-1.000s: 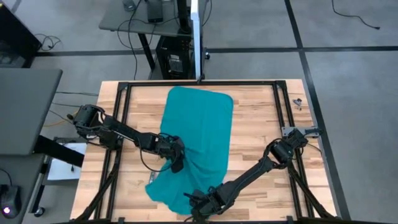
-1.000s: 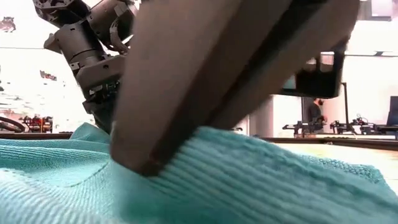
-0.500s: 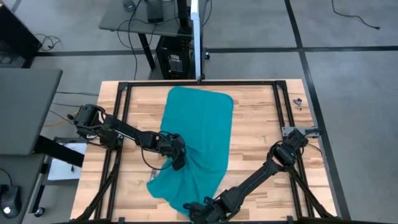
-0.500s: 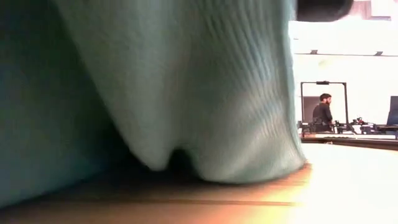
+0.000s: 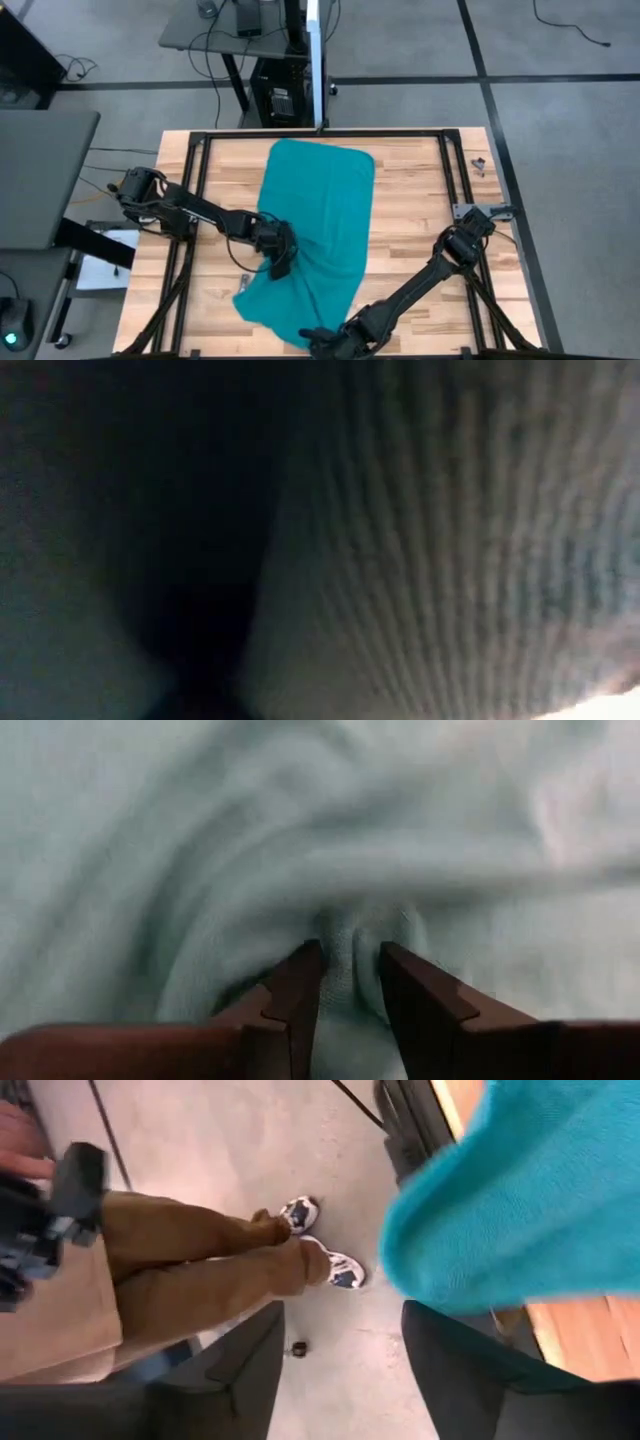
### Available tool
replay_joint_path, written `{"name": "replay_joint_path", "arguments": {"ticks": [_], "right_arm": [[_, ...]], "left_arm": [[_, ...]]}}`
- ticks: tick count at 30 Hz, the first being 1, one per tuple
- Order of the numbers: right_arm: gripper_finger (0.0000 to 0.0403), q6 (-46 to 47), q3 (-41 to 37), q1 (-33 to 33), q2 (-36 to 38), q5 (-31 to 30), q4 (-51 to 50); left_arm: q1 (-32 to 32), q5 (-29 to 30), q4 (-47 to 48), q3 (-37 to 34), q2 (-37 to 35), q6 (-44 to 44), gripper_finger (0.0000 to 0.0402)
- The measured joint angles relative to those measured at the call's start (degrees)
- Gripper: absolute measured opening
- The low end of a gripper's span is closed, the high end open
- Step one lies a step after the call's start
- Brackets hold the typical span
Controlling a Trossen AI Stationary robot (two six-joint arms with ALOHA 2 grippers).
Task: Roll towel
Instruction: Prepare the towel
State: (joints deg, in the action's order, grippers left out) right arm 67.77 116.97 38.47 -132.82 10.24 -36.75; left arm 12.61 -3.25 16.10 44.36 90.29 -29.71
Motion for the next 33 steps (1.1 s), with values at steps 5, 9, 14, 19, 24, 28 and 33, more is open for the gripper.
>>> {"name": "replay_joint_path", "arguments": {"ticks": [5, 9, 14, 19, 24, 28, 33], "right_arm": [[0.0208, -3.4, -0.1, 2.5, 1.7, -6.5, -15.4], [0.0204, -4.6, 0.0, 3.8, 2.7, -17.8, -24.7], [0.02, -9.4, -3.1, -0.5, 2.5, -22.4, -27.8], [0.0197, -17.1, -10.2, -6.8, 2.5, -21.8, -21.1], [0.0196, -21.5, -16.0, -12.1, 2.7, -21.0, -15.5], [0.0196, -23.3, -18.5, -13.2, 2.9, -19.2, -10.0], [0.0196, -23.8, -19.5, -10.7, 3.3, -16.2, -11.7]], "left_arm": [[3.2, 0.4, 8.9, 4.2, -6.4, -1.3, 0.0095], [7.5, 0.4, 12.4, 4.8, -10.1, -7.5, 0.0095], [14.8, 1.6, 16.4, 4.7, -10.4, -18.4, 0.0095], [22.6, 6.4, 15.2, 4.9, -6.1, -29.9, 0.0095], [28.8, 12.0, 12.7, 4.9, 0.2, -43.5, 0.0095], [31.6, 13.7, 8.5, 5.1, 5.5, -51.5, 0.0095], [35.5, 15.1, -2.5, 5.2, 10.0, -62.2, 0.0095]]}}
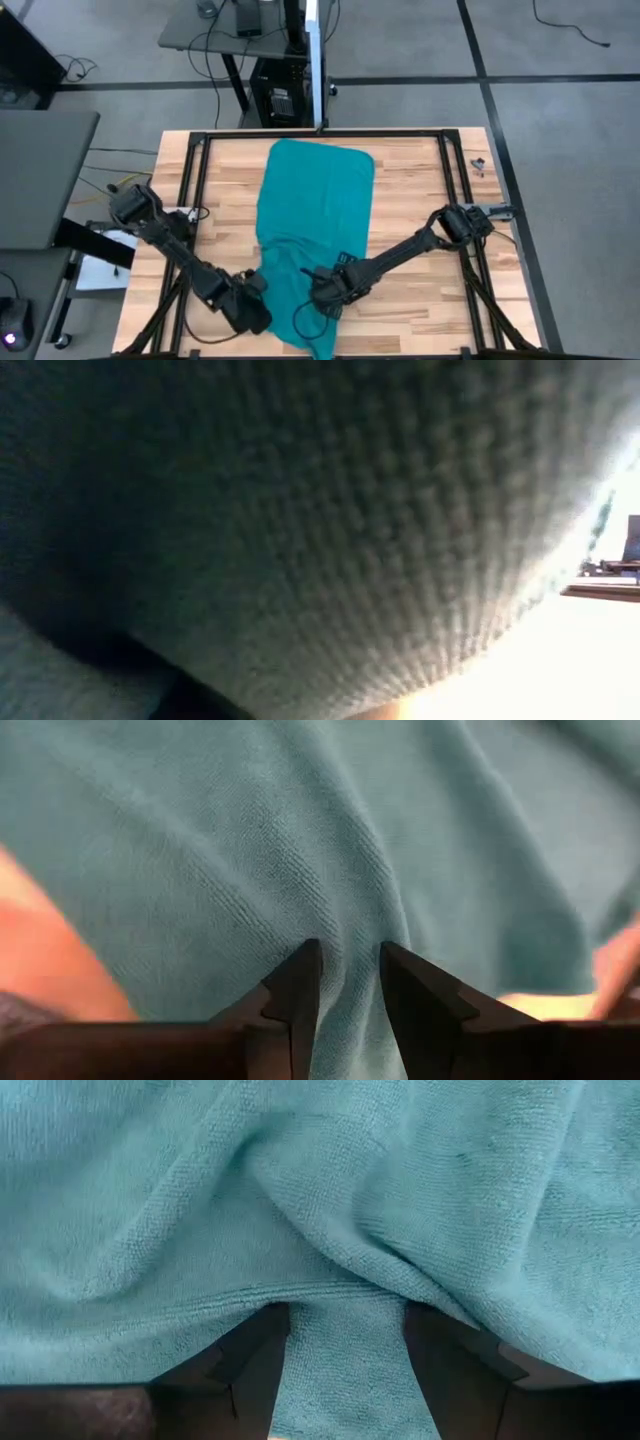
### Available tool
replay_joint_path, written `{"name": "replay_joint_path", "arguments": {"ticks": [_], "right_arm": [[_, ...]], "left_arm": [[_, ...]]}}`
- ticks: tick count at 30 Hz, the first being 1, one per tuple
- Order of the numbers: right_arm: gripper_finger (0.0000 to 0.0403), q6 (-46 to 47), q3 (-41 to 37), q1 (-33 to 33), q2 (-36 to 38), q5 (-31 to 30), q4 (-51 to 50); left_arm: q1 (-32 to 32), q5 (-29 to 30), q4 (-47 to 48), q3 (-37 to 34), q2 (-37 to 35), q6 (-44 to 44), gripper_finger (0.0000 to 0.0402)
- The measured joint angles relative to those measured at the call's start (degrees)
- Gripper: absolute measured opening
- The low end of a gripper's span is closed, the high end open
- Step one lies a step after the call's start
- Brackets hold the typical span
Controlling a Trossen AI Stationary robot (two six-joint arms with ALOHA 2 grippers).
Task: Roll towel
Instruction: Prepare the towel
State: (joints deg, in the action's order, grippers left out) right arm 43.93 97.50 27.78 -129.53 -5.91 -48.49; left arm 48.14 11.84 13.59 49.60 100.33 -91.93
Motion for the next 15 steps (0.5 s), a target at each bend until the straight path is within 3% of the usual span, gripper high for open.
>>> {"name": "replay_joint_path", "arguments": {"ticks": [6, 15], "right_arm": [[0.0196, -0.9, -0.2, 5.1, 1.3, 2.4, -9.9], [0.0196, -1.1, -0.5, 2.7, 9.4, -1.9, -13.5]], "left_arm": [[2.1, -0.2, -9.8, -0.3, 0.8, -6.5, 0.0095], [-3.7, -2.1, -6.9, 3.6, -5.7, -1.1, 0.0095]]}}
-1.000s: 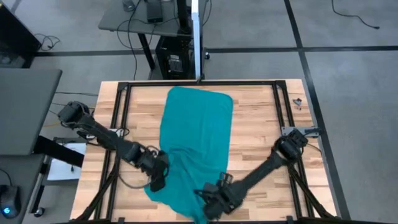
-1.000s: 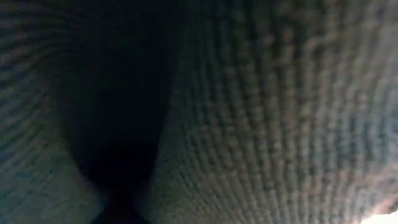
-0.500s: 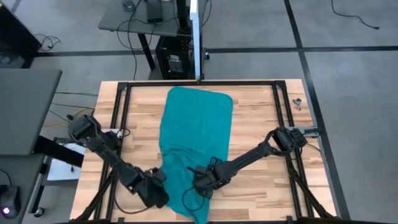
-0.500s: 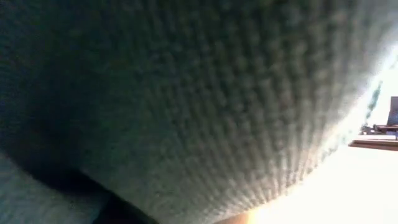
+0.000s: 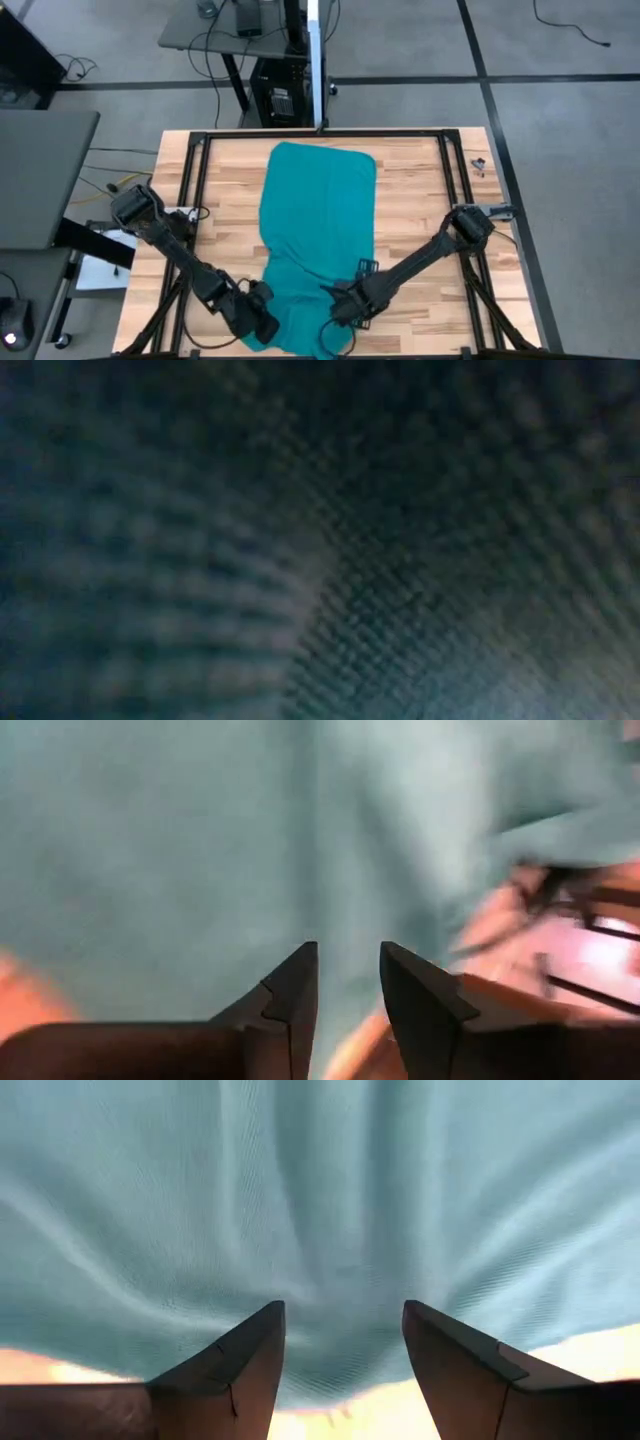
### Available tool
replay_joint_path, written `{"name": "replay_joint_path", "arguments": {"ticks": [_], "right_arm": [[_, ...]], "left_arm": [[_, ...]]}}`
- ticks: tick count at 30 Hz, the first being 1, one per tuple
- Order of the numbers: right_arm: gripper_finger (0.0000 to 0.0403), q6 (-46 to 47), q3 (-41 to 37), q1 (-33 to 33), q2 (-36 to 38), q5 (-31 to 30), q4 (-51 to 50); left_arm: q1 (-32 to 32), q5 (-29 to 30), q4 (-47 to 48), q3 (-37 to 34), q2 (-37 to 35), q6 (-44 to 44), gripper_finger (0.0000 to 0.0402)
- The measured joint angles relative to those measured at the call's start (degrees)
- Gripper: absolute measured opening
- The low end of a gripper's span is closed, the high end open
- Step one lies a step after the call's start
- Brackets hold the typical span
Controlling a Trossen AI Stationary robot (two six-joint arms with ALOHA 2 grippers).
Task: Roll towel
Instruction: Prepare the towel
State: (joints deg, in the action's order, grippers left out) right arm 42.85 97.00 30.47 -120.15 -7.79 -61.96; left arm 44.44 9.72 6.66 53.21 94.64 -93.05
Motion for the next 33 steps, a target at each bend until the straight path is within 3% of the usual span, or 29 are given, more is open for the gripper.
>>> {"name": "replay_joint_path", "arguments": {"ticks": [5, 10, 16, 23, 28, 33], "right_arm": [[0.0196, 0.2, 0.0, -2.3, 5.8, -4.6, 0.5], [0.0196, 2.2, -3.7, -8.7, 9.0, -8.1, 5.6], [0.0196, 17.0, -15.8, -15.1, 9.2, -5.2, 14.4], [0.0196, 31.8, -25.6, -18.4, 9.2, -2.3, 28.2], [0.0196, 33.8, -28.7, -22.0, 9.6, -2.3, 28.6], [0.0196, 27.6, -29.4, -28.0, 9.6, -2.3, 28.2]], "left_arm": [[-6.0, 1.6, 18.1, 5.6, -7.2, 10.9, 0.0095], [-18.5, 2.9, 30.7, 4.2, -11.3, 27.1, 0.0095], [-35.3, -7.0, 23.0, -3.1, -10.9, 52.6, 0.0095], [-50.5, -12.7, 12.5, -12.6, -11.0, 69.0, 0.0095], [-58.0, -15.8, 5.5, -18.9, -11.0, 74.7, 0.0095], [-63.7, -15.8, 2.3, -20.7, -11.2, 80.7, 0.0095]]}}
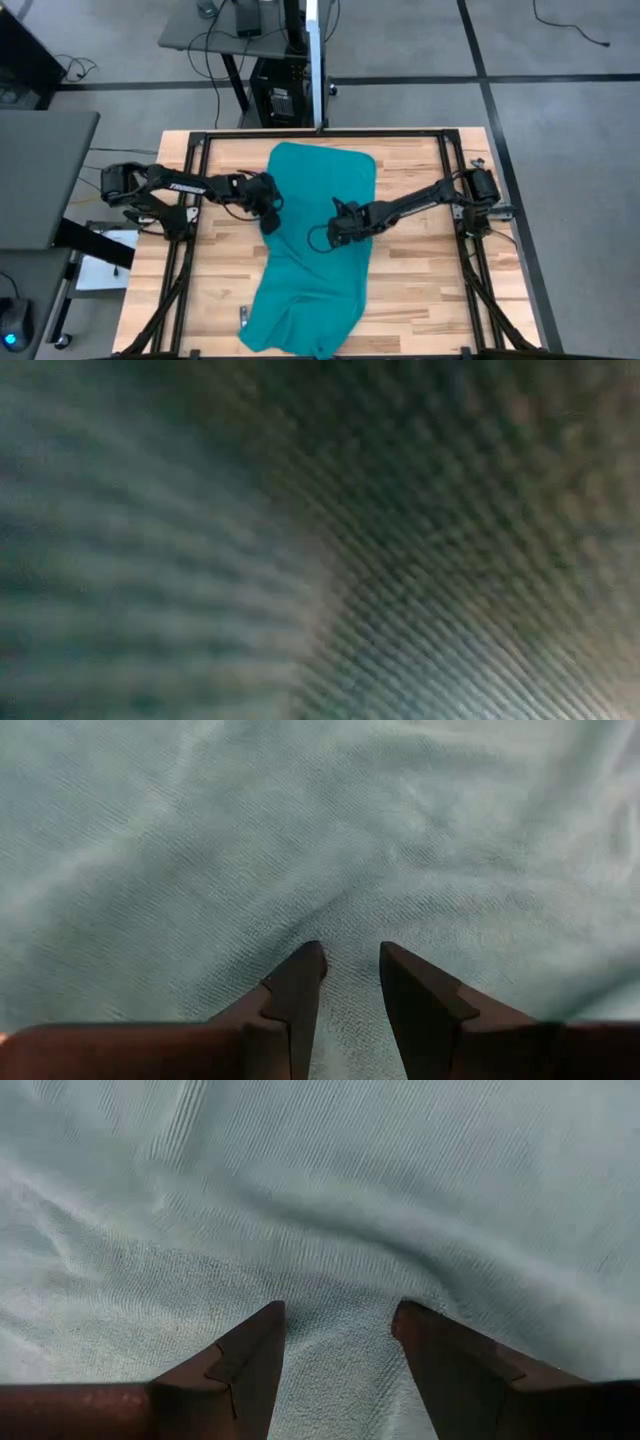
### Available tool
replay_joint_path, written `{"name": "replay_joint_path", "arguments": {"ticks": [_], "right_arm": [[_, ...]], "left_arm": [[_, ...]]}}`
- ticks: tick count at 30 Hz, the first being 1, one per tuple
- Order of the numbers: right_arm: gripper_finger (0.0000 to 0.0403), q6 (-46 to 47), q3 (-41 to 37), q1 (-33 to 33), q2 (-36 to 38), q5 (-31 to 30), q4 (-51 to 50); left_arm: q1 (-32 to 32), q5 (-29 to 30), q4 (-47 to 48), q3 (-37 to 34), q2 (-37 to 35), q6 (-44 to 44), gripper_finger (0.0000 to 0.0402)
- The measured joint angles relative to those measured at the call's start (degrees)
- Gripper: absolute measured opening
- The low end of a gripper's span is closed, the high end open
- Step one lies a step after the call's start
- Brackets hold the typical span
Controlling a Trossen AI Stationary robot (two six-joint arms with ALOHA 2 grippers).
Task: Roll towel
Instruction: Prepare the towel
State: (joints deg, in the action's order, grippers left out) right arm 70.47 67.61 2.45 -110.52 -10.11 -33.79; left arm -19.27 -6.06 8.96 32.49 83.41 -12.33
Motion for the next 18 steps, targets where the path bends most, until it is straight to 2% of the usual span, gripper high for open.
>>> {"name": "replay_joint_path", "arguments": {"ticks": [4, 11, 15, 18], "right_arm": [[0.0196, -8.4, -0.3, -6.6, -0.1, 0.0, -0.9], [0.0196, -20.9, -0.3, -16.7, -0.2, 0.1, -1.0], [0.0196, -24.0, -0.5, -19.1, 1.6, 5.5, -1.3], [0.0196, -24.8, -0.7, -17.1, 4.5, 6.9, -2.6]], "left_arm": [[-5.2, 1.1, -0.5, 0.0, 0.1, 3.2, 0.0095], [-14.8, 2.1, -2.0, 0.1, 0.2, 3.6, 0.0095], [-16.7, -2.9, 4.4, 2.6, -0.5, 4.9, 0.0095], [-15.5, -7.3, 8.7, 4.7, -2.5, 5.1, 0.0095]]}}
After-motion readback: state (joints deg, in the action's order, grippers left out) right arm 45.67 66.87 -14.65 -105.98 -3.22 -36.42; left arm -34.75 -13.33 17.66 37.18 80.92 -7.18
